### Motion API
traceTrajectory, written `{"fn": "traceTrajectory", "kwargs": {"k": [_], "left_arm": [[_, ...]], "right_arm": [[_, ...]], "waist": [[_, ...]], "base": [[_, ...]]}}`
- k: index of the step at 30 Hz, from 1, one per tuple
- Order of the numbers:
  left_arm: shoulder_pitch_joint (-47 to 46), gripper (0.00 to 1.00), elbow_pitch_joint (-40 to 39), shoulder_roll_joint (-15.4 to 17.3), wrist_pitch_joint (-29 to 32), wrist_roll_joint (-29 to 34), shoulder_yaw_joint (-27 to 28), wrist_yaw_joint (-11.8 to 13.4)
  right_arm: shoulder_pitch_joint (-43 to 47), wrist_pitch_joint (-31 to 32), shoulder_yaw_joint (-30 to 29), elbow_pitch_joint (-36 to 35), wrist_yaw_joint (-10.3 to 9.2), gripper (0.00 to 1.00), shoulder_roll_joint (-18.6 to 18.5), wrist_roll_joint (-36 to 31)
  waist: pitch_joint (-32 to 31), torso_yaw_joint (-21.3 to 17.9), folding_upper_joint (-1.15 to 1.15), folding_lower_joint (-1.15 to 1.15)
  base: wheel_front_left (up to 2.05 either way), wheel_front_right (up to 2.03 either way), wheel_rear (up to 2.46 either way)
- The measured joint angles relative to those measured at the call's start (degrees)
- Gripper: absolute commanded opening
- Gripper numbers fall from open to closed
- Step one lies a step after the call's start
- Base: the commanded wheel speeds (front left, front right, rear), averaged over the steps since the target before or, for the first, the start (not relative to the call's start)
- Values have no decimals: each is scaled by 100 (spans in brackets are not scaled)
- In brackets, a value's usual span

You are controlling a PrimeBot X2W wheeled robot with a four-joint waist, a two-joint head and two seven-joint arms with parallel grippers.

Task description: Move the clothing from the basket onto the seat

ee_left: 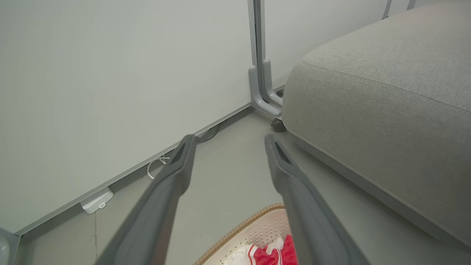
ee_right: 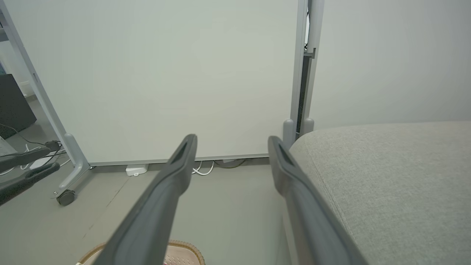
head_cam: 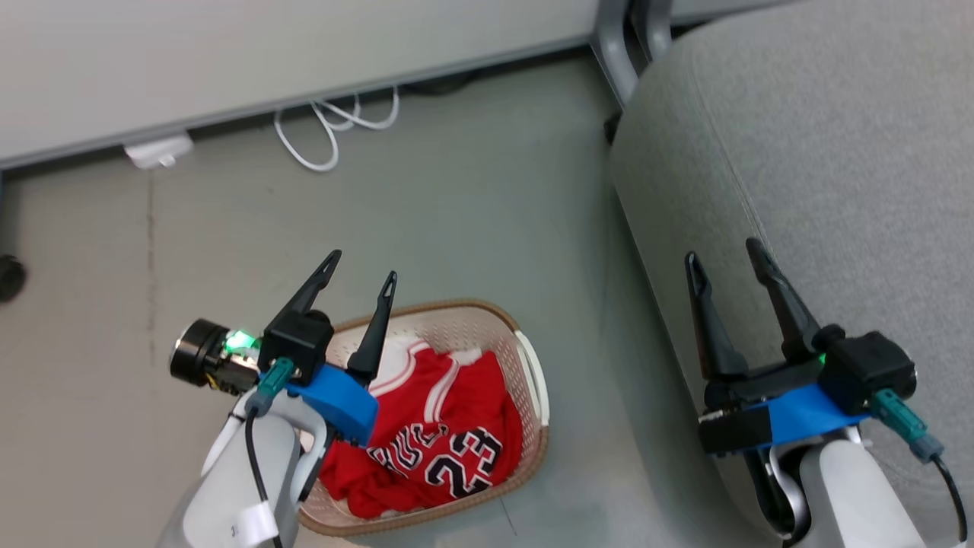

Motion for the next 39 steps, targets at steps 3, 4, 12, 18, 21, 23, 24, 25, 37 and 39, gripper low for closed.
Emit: {"fn": "traceTrajectory", "kwargs": {"k": [3, 4, 12, 18, 21, 23, 24, 25, 37, 39], "left_arm": [[-389, 100, 397, 170, 0, -102, -394, -1], [-516, 100, 554, 219, -1, -145, -536, -1], [-1354, 100, 1817, 506, 1, -424, -1691, -2], [-1948, 100, 2695, 599, 132, -657, -2530, -2], [-2245, 100, 3011, 632, 293, -756, -2918, -2], [-2398, 100, 3201, 666, 413, -818, -3162, -2], [-2468, 100, 3312, 682, 521, -850, -3263, -2], [-2543, 100, 3437, 701, 659, -876, -3359, -2], [-3090, 100, 4023, 917, 1502, -1206, -4080, -2], [-3184, 100, 4079, 1000, 1548, -1182, -4181, -2]], "right_arm": [[-182, 1, 22, -89, 0, 100, -3, 15], [-243, 0, 32, -119, 0, 100, -3, 23], [-661, 0, 127, -357, 0, 100, -5, 141], [-898, 0, 180, -589, 0, 100, -8, 160], [-1013, 0, 188, -703, 0, 100, -8, 140], [-1095, 0, 197, -786, 0, 100, -8, 118], [-1134, 0, 197, -823, 0, 100, -9, 118], [-1174, 0, 196, -859, 0, 100, -8, 118], [-1327, 0, 175, -1250, 0, 100, -8, 120], [-1361, 0, 158, -1301, 0, 100, -8, 121]], "waist": [[329, -159, 0, 0], [439, -214, 0, 0], [1254, -634, 0, 1], [1867, -874, 0, 0], [2187, -955, 0, 0], [2400, -999, 0, 0], [2504, -1019, 0, 0], [2604, -1037, 0, 0], [3577, -1226, 0, 0], [3697, -1261, 0, 0]], "base": [[0, 0, 0], [0, 0, 0], [0, 0, 0], [0, 0, 0], [0, 0, 0], [0, 0, 0], [0, 0, 0], [0, 0, 0], [0, 0, 0], [0, 0, 0]]}}
